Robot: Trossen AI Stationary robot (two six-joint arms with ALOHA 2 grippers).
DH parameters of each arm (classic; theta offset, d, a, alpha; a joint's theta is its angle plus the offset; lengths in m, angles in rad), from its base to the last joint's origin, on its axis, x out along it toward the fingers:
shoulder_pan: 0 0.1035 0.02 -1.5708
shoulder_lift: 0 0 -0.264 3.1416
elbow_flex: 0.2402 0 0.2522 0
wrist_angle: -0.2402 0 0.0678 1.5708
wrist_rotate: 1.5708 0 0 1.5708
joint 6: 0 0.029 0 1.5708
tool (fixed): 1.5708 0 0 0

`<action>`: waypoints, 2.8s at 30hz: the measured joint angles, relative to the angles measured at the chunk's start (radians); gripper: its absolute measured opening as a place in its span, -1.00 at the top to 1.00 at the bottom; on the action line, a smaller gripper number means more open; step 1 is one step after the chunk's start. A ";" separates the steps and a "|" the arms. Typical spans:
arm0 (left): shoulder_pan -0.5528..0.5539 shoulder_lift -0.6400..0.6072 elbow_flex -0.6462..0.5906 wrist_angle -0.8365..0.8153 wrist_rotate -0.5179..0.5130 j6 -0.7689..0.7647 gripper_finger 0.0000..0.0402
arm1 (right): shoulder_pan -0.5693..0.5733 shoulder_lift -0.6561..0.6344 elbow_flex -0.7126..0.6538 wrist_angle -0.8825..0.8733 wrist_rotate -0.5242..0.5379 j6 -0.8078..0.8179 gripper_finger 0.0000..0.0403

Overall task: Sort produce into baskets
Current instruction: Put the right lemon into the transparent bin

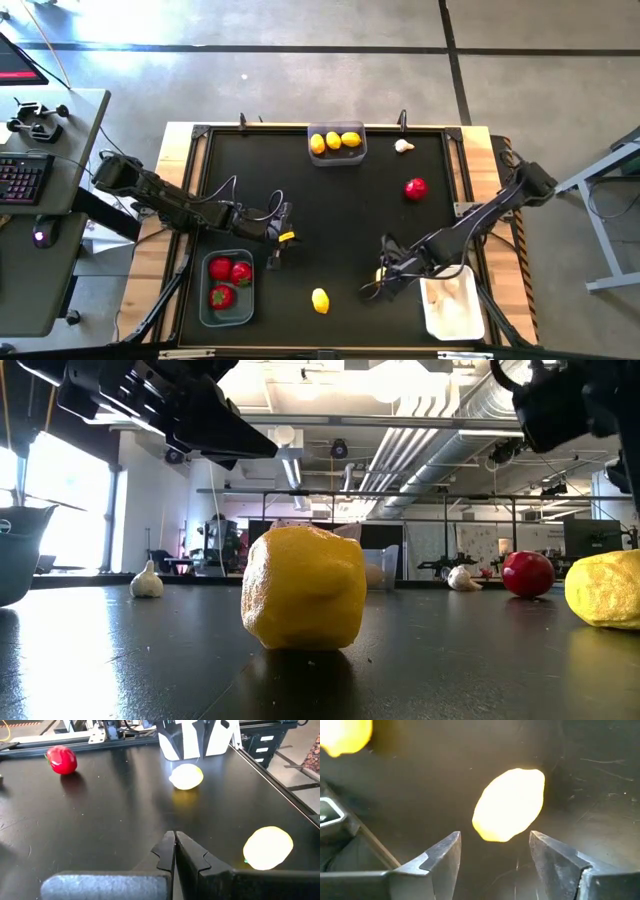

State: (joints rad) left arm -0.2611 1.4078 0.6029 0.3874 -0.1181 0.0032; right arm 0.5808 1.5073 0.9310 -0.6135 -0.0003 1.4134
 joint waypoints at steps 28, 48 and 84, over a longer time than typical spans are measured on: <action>0.000 0.000 0.001 -0.001 -0.001 0.000 1.00 | -0.015 0.168 0.001 0.126 0.108 -0.133 -0.13; 0.000 0.000 0.001 -0.001 -0.001 0.000 1.00 | -0.330 0.170 0.354 -0.243 0.241 -0.722 0.22; 0.000 0.000 0.001 0.000 0.000 0.000 1.00 | -1.080 0.400 0.456 0.135 0.174 -1.938 0.23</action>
State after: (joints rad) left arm -0.2611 1.4078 0.6037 0.3874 -0.1184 0.0036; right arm -0.4991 1.9070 1.3869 -0.4782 0.1739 -0.5242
